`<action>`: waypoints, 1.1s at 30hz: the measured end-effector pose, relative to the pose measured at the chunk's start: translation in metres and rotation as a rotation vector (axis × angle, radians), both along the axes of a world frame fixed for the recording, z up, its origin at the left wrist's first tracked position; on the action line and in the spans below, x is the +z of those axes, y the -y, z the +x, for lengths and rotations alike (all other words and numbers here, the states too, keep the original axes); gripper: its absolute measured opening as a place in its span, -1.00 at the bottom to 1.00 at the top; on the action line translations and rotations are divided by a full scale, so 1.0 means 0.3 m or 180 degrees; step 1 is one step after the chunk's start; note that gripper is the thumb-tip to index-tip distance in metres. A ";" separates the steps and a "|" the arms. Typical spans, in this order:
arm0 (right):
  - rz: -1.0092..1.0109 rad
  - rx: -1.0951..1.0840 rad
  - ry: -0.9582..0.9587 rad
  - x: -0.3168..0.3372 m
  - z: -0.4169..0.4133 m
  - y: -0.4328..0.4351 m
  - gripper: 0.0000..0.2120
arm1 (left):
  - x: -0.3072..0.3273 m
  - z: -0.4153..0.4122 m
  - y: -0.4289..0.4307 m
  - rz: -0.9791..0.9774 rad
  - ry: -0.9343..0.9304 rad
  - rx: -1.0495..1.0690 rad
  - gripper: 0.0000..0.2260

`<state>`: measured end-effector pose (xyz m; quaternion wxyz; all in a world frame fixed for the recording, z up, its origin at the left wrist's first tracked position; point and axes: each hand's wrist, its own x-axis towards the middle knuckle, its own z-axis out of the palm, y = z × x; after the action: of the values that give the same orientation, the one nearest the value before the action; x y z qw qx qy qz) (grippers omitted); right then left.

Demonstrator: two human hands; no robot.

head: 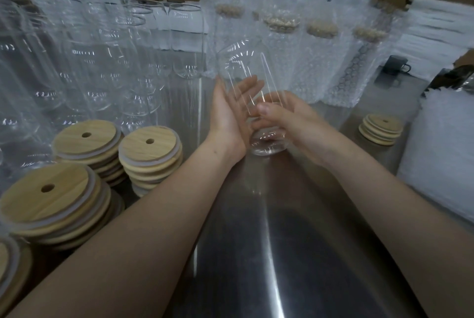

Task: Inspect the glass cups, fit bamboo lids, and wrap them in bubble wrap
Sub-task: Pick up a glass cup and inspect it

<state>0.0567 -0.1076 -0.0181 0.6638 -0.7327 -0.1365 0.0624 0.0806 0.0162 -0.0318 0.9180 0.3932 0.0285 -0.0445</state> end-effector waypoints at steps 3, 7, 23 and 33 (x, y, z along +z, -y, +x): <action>0.0111 -0.0236 0.0121 0.011 -0.008 -0.023 -0.71 | -0.004 0.015 0.001 0.0016 0.0029 -0.0017 -0.37; -0.0495 -0.0782 0.0466 0.000 -0.003 -0.054 -0.49 | -0.003 0.009 0.007 -0.0287 0.0070 -0.0037 -0.43; -0.1310 -0.0912 0.1115 -0.024 0.009 -0.025 -0.29 | 0.008 -0.007 0.026 0.0003 0.0084 0.0067 -0.49; 0.0217 0.0171 0.0015 -0.005 0.016 0.016 -0.61 | -0.006 0.006 0.011 -0.0013 0.0055 -0.0075 -0.39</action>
<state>0.0615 -0.1124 -0.0195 0.6862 -0.7058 -0.1598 0.0739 0.0824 0.0130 -0.0336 0.9184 0.3919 0.0158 -0.0520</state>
